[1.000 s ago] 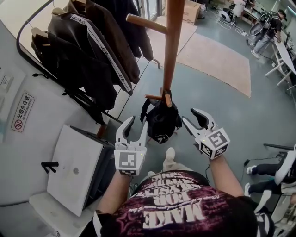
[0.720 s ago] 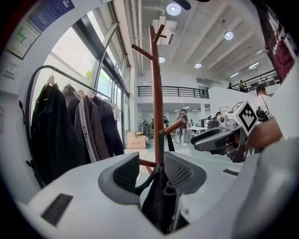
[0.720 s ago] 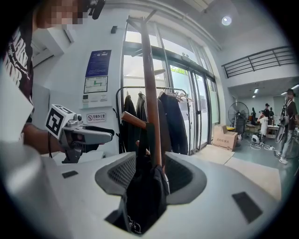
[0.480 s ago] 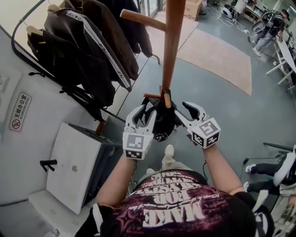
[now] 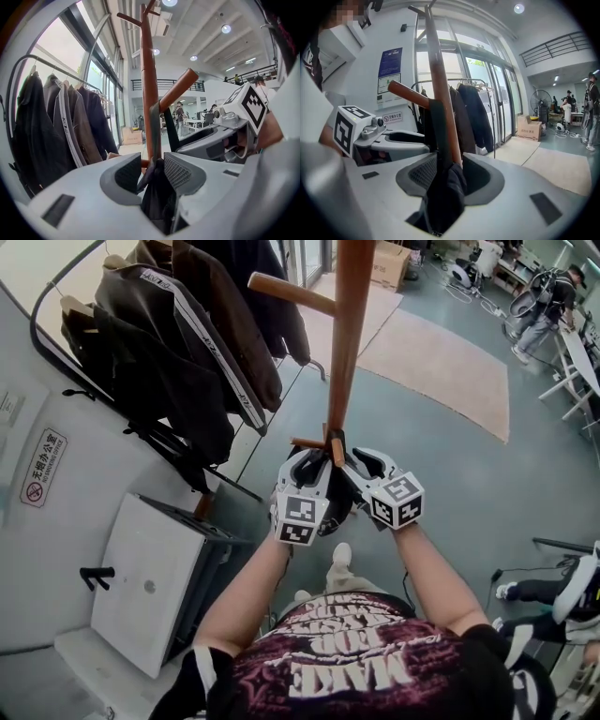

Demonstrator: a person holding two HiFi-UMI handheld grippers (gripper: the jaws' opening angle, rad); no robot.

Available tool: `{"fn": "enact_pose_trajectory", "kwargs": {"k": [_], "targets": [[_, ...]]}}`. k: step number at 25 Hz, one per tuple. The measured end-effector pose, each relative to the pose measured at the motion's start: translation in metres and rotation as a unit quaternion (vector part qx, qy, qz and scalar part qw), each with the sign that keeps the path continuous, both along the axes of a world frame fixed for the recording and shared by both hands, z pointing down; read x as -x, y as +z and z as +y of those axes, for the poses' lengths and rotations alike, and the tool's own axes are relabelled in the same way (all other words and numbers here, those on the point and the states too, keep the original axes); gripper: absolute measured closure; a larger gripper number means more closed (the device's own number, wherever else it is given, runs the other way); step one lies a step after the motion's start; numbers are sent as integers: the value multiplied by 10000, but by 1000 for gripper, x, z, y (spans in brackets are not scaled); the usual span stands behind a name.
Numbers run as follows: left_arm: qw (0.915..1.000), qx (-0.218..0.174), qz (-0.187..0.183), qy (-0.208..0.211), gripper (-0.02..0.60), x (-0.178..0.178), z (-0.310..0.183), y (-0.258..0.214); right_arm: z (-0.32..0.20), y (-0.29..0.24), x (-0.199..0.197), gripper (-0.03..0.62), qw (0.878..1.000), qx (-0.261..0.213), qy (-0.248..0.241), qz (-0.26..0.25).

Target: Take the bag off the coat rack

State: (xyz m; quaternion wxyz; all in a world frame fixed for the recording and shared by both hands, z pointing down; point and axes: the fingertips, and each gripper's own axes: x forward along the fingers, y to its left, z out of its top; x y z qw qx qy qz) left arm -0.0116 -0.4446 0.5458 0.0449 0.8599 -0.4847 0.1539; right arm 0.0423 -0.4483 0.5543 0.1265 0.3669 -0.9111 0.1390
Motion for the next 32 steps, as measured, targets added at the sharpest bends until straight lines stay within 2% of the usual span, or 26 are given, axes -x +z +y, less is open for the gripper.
{"fn": "enact_pose_trajectory", "kwargs": {"k": [1, 5, 6, 11, 15, 20, 26, 32], "targets": [[10000, -17, -19, -32, 432, -2, -2, 2, -1, 1, 0, 422, 10000, 23, 33, -40], [9998, -171, -56, -71, 537, -9, -5, 3, -8, 5, 5, 449, 9997, 98, 101, -191], [9997, -205, -61, -88, 543, -9, -6, 3, -9, 7, 7, 459, 9997, 102, 101, -179], [9995, -184, -14, -252, 557, -6, -6, 4, -7, 7, 11, 542, 9996, -145, 222, 61], [9992, -168, -38, -350, 567, -7, -11, 2, -8, 3, 9, 582, 9985, -272, 427, 222], [9991, -132, -80, -397, 571, -4, -3, 2, -1, 2, 4, 585, 9983, -140, 562, 21], [9990, -45, 212, -393, 572, 2, 9, -20, 4, -13, -1, 585, 9983, -62, 545, -206], [9983, -220, 422, -339, 572, 2, 25, -57, 19, -48, -5, 585, 9979, -279, 456, -354]]}}
